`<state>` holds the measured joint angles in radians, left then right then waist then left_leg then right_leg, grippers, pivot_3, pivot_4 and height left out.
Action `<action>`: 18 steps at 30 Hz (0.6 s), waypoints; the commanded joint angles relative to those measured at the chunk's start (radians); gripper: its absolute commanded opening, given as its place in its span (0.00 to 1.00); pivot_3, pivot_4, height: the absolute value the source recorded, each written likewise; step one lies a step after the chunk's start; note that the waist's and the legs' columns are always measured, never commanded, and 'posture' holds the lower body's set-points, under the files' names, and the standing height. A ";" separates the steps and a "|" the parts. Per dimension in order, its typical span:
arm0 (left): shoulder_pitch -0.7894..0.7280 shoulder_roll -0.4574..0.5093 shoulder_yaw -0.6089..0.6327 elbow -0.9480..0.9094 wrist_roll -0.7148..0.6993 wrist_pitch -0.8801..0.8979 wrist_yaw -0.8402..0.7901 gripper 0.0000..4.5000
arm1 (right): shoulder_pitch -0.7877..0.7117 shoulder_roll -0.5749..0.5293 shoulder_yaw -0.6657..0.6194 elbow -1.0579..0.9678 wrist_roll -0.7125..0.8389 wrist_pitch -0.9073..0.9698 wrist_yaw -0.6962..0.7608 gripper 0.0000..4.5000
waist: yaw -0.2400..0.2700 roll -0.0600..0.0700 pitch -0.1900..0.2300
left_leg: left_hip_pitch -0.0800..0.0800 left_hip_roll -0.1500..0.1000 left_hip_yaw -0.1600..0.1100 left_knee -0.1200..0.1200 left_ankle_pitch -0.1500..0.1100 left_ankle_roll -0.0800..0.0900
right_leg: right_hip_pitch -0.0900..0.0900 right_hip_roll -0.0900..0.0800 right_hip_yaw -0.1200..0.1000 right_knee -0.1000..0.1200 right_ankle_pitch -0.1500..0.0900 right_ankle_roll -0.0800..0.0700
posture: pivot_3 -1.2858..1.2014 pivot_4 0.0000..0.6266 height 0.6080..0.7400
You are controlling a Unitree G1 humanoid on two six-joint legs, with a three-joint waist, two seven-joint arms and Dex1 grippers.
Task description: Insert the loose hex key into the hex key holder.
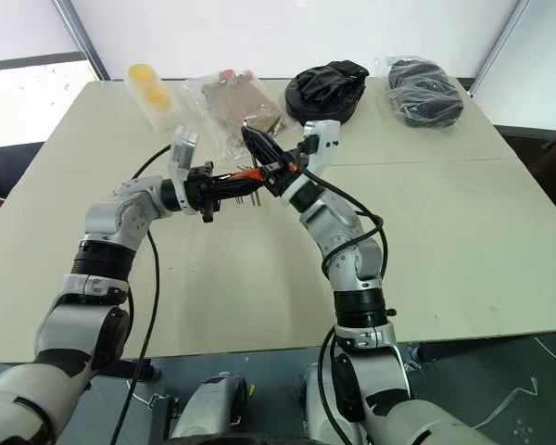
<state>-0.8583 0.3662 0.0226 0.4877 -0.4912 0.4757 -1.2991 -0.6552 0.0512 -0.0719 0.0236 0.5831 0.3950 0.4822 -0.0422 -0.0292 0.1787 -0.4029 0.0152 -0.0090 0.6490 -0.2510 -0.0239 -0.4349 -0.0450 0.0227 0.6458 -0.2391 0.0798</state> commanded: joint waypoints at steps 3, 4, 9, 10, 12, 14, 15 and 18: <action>-0.013 0.003 0.045 -0.041 -0.035 -0.009 0.013 0.00 | -0.004 -0.004 -0.009 -0.009 0.007 -0.023 0.001 0.01 | 0.000 0.000 0.000 | 0.000 0.000 0.000 0.000 0.000 0.000 | 0.000 0.000 0.000 0.000 0.000 0.000 | 0.52 0.24 1.00; -0.015 0.001 0.050 -0.036 -0.036 -0.012 0.020 0.00 | -0.003 -0.004 -0.009 -0.009 0.007 -0.022 0.001 0.01 | 0.000 0.000 0.000 | 0.000 0.000 0.000 0.000 0.000 0.000 | 0.000 0.000 0.000 0.000 0.000 0.000 | 0.52 0.24 1.00; -0.020 -0.002 0.060 -0.016 -0.038 -0.019 0.032 0.00 | -0.003 -0.007 -0.013 -0.012 0.008 -0.027 -0.004 0.01 | 0.000 0.000 0.000 | 0.000 0.000 0.000 0.000 0.000 0.000 | 0.000 0.000 0.000 0.000 0.000 0.000 | 0.52 0.24 1.00; -0.019 -0.003 0.061 -0.015 -0.038 -0.021 0.033 0.00 | -0.003 -0.010 -0.015 -0.014 0.008 -0.027 -0.004 0.01 | 0.000 0.000 0.000 | 0.000 0.000 0.000 0.000 0.000 0.000 | 0.000 0.000 0.000 0.000 0.000 0.000 | 0.52 0.24 1.00; -0.019 -0.005 0.063 -0.016 -0.039 -0.021 0.036 0.00 | -0.003 -0.019 -0.016 -0.016 0.008 -0.025 -0.001 0.01 | 0.000 0.000 0.000 | 0.000 0.000 0.000 0.000 0.000 0.000 | 0.000 0.000 0.000 0.000 0.000 0.000 | 0.52 0.24 1.00; -0.022 -0.007 0.067 -0.014 -0.040 -0.021 0.037 0.00 | -0.002 -0.031 -0.014 -0.017 0.009 -0.019 0.006 0.01 | 0.000 0.000 0.000 | 0.000 0.000 0.000 0.000 0.000 0.000 | 0.000 0.000 0.000 0.000 0.000 0.000 | 0.52 0.24 1.00; -0.024 -0.007 0.068 -0.014 -0.040 -0.022 0.037 0.00 | -0.002 -0.038 -0.012 -0.017 0.009 -0.015 0.011 0.01 | 0.000 0.000 0.000 | 0.000 0.000 0.000 0.000 0.000 0.000 | 0.000 0.000 0.000 0.000 0.000 0.000 | 0.52 0.24 1.00; -0.029 -0.008 0.070 -0.010 -0.038 -0.027 0.037 0.00 | -0.002 -0.059 -0.001 -0.017 0.015 0.004 0.030 0.01 | 0.000 0.000 0.000 | 0.000 0.000 0.000 0.000 0.000 0.000 | 0.000 0.000 0.000 0.000 0.000 0.000 | 0.52 0.24 1.00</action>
<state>-0.8583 0.3546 0.0448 0.5075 -0.4917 0.4750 -1.2585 -0.6556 0.0072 -0.0746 0.0231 0.5941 0.3876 0.5046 -0.0418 -0.0292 0.1787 -0.4030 0.0151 -0.0090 0.6491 -0.2510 -0.0240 -0.4348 -0.0451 0.0227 0.6458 -0.2391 0.0799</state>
